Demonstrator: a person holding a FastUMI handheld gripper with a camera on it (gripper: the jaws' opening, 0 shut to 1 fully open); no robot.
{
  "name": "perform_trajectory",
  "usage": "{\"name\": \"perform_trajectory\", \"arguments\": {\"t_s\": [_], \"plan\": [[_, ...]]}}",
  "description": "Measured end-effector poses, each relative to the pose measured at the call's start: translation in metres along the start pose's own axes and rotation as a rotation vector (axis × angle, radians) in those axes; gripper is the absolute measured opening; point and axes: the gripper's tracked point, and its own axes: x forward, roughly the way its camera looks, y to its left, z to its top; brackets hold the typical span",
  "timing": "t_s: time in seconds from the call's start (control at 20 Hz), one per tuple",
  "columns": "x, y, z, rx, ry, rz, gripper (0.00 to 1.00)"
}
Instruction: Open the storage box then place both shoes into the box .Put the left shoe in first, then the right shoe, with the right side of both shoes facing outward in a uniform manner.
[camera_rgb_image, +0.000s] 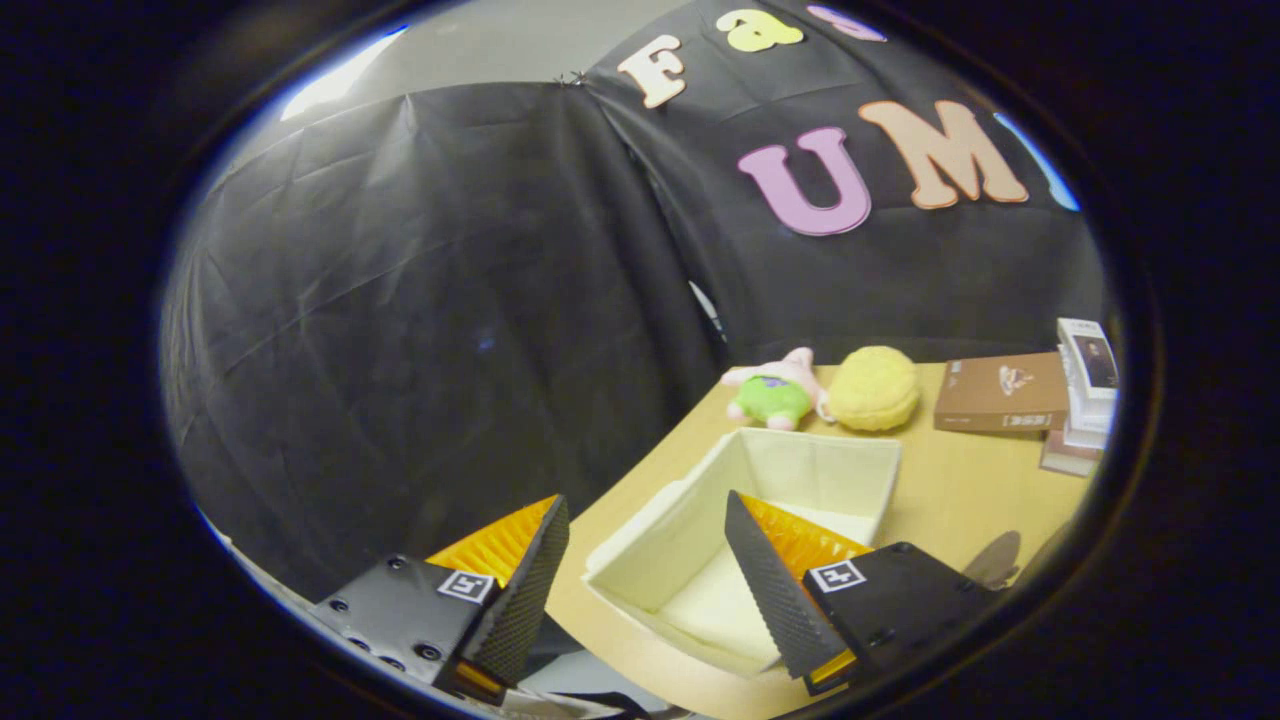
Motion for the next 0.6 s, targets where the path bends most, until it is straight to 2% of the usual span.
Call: {"name": "perform_trajectory", "arguments": {"t_s": [0.2,0.4,0.6], "plan": [[-0.039,-0.065,0.011,-0.047,-0.061,-0.132,0.99],[-0.081,-0.122,0.012,-0.076,-0.066,-0.244,0.99],[-0.114,-0.181,-0.001,-0.115,-0.076,-0.360,0.99]]}}
